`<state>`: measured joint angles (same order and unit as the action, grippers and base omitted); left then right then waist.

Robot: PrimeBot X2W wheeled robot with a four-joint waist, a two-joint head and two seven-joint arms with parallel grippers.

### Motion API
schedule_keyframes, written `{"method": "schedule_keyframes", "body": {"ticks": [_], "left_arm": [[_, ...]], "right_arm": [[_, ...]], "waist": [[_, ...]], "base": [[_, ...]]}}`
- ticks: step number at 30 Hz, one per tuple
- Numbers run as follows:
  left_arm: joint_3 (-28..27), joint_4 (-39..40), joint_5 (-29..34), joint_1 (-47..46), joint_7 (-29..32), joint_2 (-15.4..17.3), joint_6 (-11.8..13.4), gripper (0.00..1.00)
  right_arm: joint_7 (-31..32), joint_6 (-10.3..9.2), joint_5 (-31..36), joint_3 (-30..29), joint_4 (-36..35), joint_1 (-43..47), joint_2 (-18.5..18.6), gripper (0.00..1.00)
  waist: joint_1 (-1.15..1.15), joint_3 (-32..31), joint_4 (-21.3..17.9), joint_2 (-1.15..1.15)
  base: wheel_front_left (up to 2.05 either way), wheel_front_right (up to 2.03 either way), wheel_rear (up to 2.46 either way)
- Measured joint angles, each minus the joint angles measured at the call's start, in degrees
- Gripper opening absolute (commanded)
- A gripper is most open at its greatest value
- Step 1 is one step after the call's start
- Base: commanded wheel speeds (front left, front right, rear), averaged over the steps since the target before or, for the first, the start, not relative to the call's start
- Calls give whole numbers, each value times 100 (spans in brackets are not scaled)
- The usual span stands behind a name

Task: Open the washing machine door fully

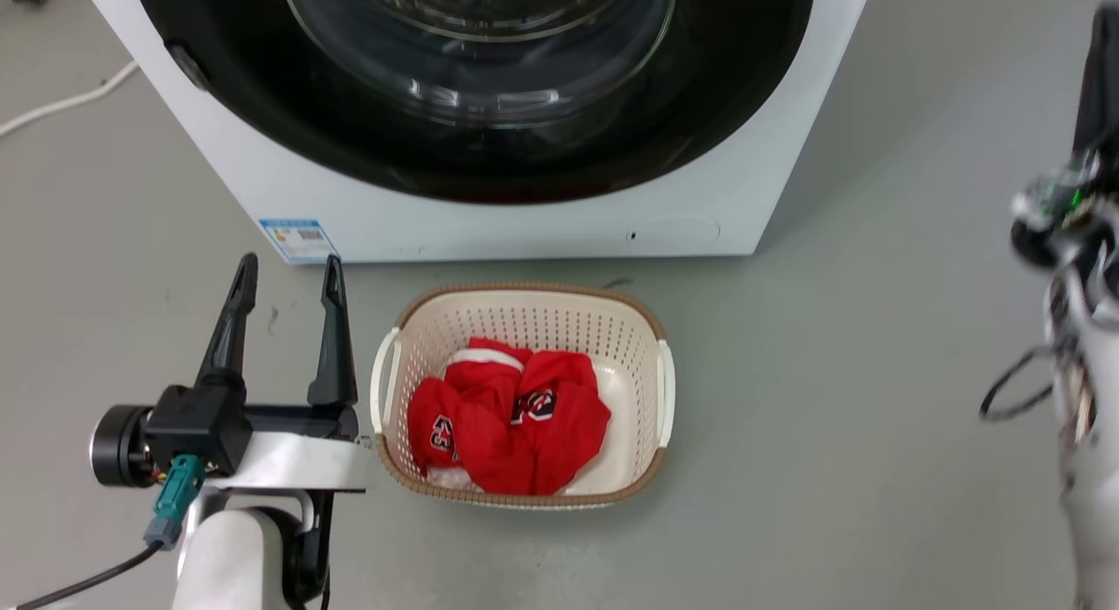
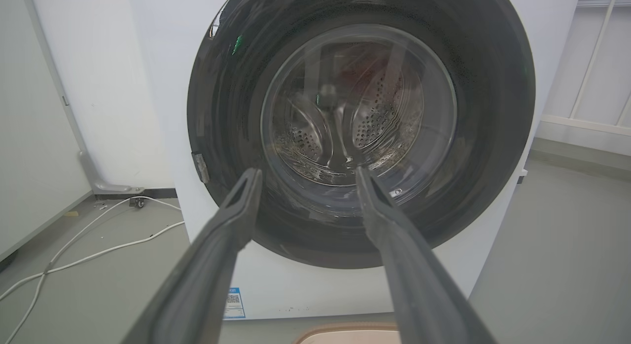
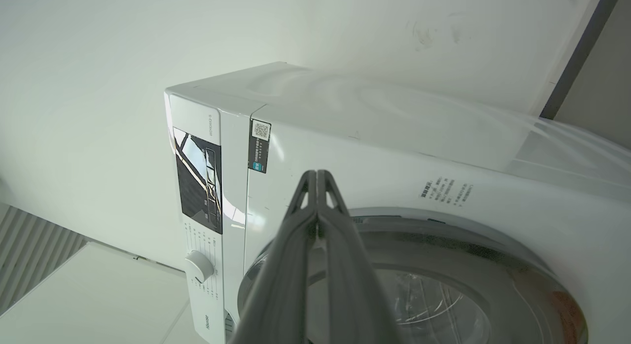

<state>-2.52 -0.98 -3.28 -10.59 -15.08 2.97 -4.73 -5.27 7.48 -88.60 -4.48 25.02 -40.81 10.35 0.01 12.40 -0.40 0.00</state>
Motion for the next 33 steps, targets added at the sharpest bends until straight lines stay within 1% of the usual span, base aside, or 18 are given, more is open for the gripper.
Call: {"method": "schedule_keyframes", "body": {"ticks": [6, 11, 17, 23, 33], "left_arm": [[-16, 51, 3, -209, 0, -2, -48, 100], [-20, 105, 18, -335, 0, -2, -81, 100], [-30, 163, 52, -471, 0, 0, -131, 100], [-30, 221, 58, -602, 0, 9, -174, 100], [7, 323, 59, -745, 0, 23, -216, 100]], "right_arm": [[697, 1, 201, 354, 999, -1423, 327, 0], [1429, 1, 500, 808, 1811, -2498, 450, 0], [2101, 1, 942, 1269, 2677, -3572, 381, 0], [2564, 1, 1244, 1528, 3361, -4270, 198, 0], [2794, 1, 1564, 1680, 4014, -4904, 26, 0]], "waist": [[0, 338, 48, 0], [0, 576, 53, 0], [0, 856, 43, 0], [0, 1077, 54, 0], [0, 1387, 93, 0]], "base": [[0, 0, 0], [0, 0, 0], [0, 0, 0], [0, 0, 0], [0, 0, 0]]}}
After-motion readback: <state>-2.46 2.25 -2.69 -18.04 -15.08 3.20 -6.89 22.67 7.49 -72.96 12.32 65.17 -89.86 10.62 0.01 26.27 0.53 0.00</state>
